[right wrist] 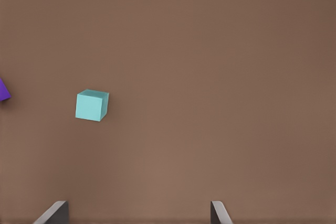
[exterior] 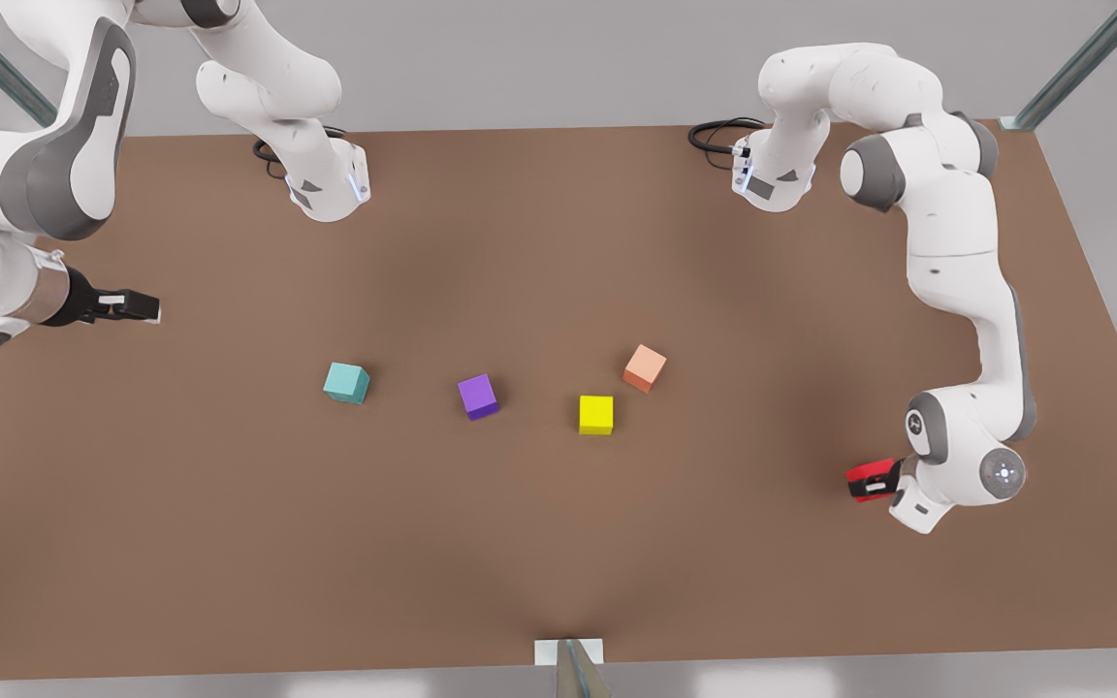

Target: Pick up red wooden cube and pass to hand red wooden cube and place in blue wooden cube

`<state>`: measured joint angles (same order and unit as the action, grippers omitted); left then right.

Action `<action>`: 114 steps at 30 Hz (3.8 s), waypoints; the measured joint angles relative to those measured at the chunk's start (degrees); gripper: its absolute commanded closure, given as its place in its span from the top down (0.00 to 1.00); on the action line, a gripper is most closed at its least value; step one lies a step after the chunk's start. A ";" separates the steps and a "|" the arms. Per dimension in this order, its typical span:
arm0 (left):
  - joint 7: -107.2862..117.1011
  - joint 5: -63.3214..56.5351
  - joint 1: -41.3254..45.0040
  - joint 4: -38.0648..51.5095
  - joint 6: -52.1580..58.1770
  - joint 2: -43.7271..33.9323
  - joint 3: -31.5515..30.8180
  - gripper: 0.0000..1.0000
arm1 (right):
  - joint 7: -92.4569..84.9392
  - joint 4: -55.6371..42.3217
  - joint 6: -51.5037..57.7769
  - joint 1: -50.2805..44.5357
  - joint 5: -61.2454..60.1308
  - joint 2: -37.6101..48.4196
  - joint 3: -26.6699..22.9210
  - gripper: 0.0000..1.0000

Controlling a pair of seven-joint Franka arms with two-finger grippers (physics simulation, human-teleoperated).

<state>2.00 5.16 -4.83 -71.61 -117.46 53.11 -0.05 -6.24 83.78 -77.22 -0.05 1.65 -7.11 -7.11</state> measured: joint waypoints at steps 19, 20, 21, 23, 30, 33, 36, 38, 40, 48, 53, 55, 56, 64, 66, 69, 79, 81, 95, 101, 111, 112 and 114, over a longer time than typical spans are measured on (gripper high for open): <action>7.95 28.20 6.22 13.93 -19.03 19.93 -56.70 0.54 | -57.12 -4.09 -2.49 -5.45 -75.53 -40.81 0.87 1.00; 7.42 29.41 6.10 13.81 -20.06 19.99 -57.07 0.53 | -62.07 -3.79 -2.95 -5.95 -77.01 -40.93 0.86 1.00; 6.80 30.31 6.19 13.68 -20.91 20.04 -57.35 0.52 | -66.76 -3.41 -3.36 -6.53 -78.30 -40.98 0.86 1.00; 5.14 31.37 6.44 12.53 -22.17 20.00 -57.61 0.49 | -75.43 -2.47 -4.10 -7.85 -80.63 -41.07 0.85 1.00; -2.28 34.24 8.19 10.33 -24.84 20.39 -57.54 0.49 | -98.40 -2.73 -7.70 -11.72 -86.83 -42.88 0.86 1.00; -4.65 35.01 8.32 10.47 -25.42 20.46 -57.48 0.49 | -105.59 -2.42 -8.84 -13.16 -88.33 -43.20 0.86 1.00; -6.66 35.38 8.26 10.45 -25.79 20.40 -57.47 0.49 | -111.59 -2.21 -9.81 -14.30 -89.68 -43.43 0.86 1.00; -7.83 35.50 8.25 10.43 -25.96 20.38 -57.47 0.49 | -114.91 -2.15 -10.41 -14.77 -90.50 -43.39 0.86 1.00; -8.89 35.56 8.25 10.41 -26.08 20.42 -57.45 0.49 | -117.86 -2.33 -10.86 -15.02 -91.03 -43.41 0.78 1.00; -13.77 35.27 8.25 10.23 -26.90 20.38 -57.20 0.49 | -124.96 -2.90 -13.53 -16.47 -93.36 -43.81 0.99 1.00; -16.13 35.31 8.25 10.23 -27.19 20.38 -57.21 0.49 | -126.58 -3.26 -15.23 -17.12 -94.22 -43.95 1.27 1.00; -16.91 35.37 8.19 10.23 -27.27 20.34 -57.25 0.49 | -127.05 -3.98 -15.70 -17.16 -94.37 -44.49 1.29 1.00; -17.27 35.41 8.18 10.23 -27.30 20.28 -57.26 0.49 | -127.24 -4.19 -15.89 -17.15 -94.43 -44.61 1.29 1.00; -19.52 35.62 8.15 10.14 -27.44 20.26 -57.29 0.49 | -127.78 -6.47 -17.19 -17.09 -94.80 -45.44 1.67 1.00; -19.94 35.64 8.14 10.14 -27.46 20.29 -57.29 0.49 | -127.73 -7.03 -17.42 -17.09 -94.92 -45.56 1.72 1.00; -20.50 35.66 8.14 10.14 -27.48 20.32 -57.29 0.49 | -127.59 -7.90 -17.75 -17.09 -95.02 -46.05 2.01 1.00; -21.83 35.76 7.90 10.05 -27.51 20.27 -57.29 0.50 | -127.01 -9.15 -18.18 -17.08 -95.17 -45.94 3.21 1.00; -22.02 35.77 7.90 10.05 -27.51 20.29 -57.29 0.50 | -126.91 -9.19 -18.25 -17.08 -95.23 -46.00 3.70 1.00; -22.93 36.00 7.90 10.05 -27.53 20.22 -57.29 0.50 | -125.33 -9.14 -20.51 -19.06 -96.78 -46.54 4.54 1.00; -23.15 36.14 7.92 10.03 -27.52 20.38 -57.29 0.50 | -124.25 -9.16 -21.47 -19.83 -96.87 -46.74 4.60 0.73; -23.94 36.81 7.90 9.99 -27.36 20.33 -57.30 0.93 | -123.04 -9.19 -22.22 -19.33 -96.90 -46.65 4.55 0.40; -24.45 37.21 7.87 10.00 -27.25 20.31 -57.31 0.96 | -122.93 -9.21 -22.19 -19.26 -96.86 -46.61 4.53 0.40; -25.23 37.56 7.84 9.99 -27.10 20.31 -57.31 1.00 | -122.75 -9.21 -22.14 -19.22 -96.81 -46.57 4.52 0.40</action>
<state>-23.23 42.72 3.01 -61.62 -144.56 73.43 -57.36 -128.99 74.57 -99.37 -19.27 -95.15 -53.68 -2.59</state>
